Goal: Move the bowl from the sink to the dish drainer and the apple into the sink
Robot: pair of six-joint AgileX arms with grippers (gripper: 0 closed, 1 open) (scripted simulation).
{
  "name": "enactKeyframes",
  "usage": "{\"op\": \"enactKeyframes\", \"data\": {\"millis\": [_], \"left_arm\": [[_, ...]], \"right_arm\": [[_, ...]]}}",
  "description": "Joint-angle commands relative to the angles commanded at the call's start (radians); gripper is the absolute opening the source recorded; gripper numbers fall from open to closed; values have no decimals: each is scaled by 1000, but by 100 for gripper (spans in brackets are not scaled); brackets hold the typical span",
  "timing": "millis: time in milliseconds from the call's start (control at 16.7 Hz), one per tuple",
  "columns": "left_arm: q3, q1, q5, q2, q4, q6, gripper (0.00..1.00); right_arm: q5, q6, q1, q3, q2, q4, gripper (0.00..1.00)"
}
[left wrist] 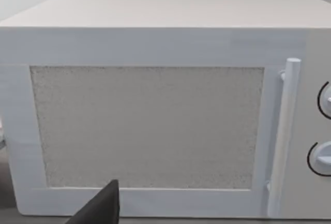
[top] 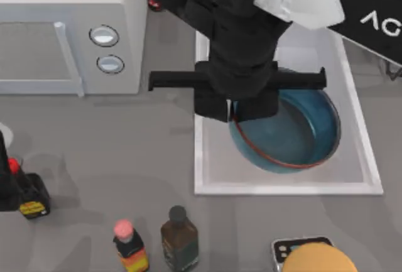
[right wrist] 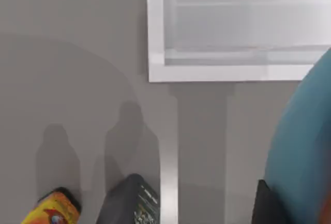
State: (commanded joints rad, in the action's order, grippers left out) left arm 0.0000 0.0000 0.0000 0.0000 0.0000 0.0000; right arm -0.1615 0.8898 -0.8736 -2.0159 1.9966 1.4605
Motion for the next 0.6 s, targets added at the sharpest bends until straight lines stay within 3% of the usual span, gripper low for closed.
{"op": "enactKeyframes", "data": {"millis": [240,600], "left_arm": [[0,0,0,0,0,0,100],[0,0,0,0,0,0,100]], "right_arm": [[-8,88,-94,117,-198,95,0],[-9,106,-109,139,-236,112,0]]}}
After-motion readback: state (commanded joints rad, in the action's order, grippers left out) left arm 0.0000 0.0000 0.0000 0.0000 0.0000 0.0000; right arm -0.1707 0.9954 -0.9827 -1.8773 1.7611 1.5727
